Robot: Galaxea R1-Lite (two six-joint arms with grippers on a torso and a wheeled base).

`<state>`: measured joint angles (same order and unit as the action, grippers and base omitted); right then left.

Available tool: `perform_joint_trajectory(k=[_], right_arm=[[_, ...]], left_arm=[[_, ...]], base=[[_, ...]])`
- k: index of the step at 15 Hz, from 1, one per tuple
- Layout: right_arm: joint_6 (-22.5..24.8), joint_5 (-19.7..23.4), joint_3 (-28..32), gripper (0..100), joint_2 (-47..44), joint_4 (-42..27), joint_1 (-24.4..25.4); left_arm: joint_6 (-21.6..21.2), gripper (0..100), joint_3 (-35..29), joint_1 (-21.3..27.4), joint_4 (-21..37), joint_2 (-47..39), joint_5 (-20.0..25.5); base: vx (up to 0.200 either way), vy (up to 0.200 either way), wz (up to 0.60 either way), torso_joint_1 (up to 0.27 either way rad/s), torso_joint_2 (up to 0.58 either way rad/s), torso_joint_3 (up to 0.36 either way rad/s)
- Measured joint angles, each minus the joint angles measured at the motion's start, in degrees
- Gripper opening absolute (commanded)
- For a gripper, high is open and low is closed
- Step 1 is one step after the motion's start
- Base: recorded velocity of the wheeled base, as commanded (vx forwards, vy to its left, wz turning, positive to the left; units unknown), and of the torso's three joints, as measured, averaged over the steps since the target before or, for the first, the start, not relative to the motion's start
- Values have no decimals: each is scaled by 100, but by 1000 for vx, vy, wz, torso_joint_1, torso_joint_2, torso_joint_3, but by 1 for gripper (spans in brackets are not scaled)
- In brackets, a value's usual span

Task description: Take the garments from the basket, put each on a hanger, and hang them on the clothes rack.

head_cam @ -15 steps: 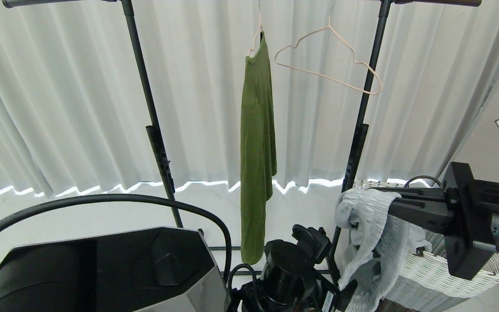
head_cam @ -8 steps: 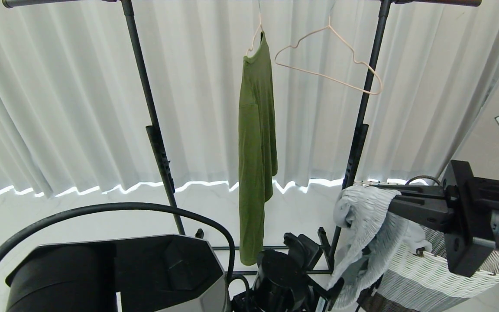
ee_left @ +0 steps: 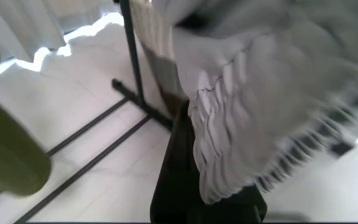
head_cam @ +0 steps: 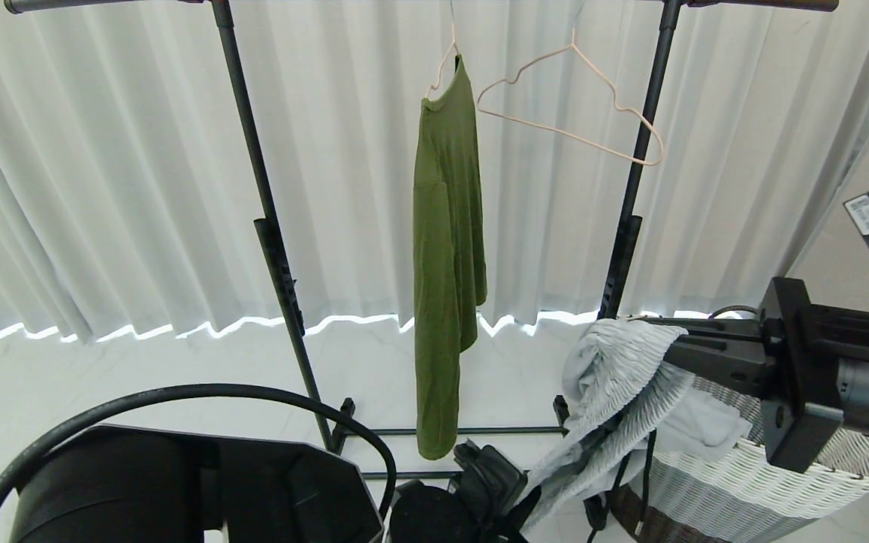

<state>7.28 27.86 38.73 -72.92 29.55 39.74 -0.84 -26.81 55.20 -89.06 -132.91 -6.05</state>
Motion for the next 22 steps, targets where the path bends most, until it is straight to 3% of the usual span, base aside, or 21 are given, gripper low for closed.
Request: perform_joint_trajectory(k=[4, 8, 11, 13, 14, 15, 17, 20, 22], right_arm=[[-9, 0, 43, 0, -108, 15, -28], [-118, 0, 388, 0, -466, 12, -96], [-332, -9, 824, 0, -836, 138, -218], [-343, -57, 934, 0, -987, 393, -344], [-345, -60, 953, 0, -1020, 422, -438], [-345, -62, 969, 0, -1020, 447, -597], [-343, -57, 1039, 0, -941, 461, -892], [-343, -40, 1347, 0, -783, 468, -1036], [-321, -13, 1615, 0, -686, 468, -1047]], left_arm=[[-38, 0, 118, -82, -2, 315, -783], [9, 0, 107, -628, 345, 995, -955], [16, 0, 129, -1119, 1604, 1927, -919], [20, 0, -76, -1417, 2864, 2712, -823], [20, 0, -304, -1537, 3780, 3106, -755], [22, 0, -703, -1666, 4735, 3517, -675], [22, 0, -1680, -1838, 6099, 4181, -506], [18, 0, -3187, -1948, 7336, 4747, -446], [16, 0, -4075, -1965, 7870, 4964, -432]], base=[[0, 0, 0, 0, 0, 0], [0, 0, 0, 0, 0, 0], [0, 0, 0, 0, 0, 0], [0, 0, 0, 0, 0, 0], [0, 0, 0, 0, 0, 0], [0, 0, 0, 0, 0, 0], [0, 0, 0, 0, 0, 0], [0, 0, 0, 0, 0, 0], [0, 0, 0, 0, 0, 0]])
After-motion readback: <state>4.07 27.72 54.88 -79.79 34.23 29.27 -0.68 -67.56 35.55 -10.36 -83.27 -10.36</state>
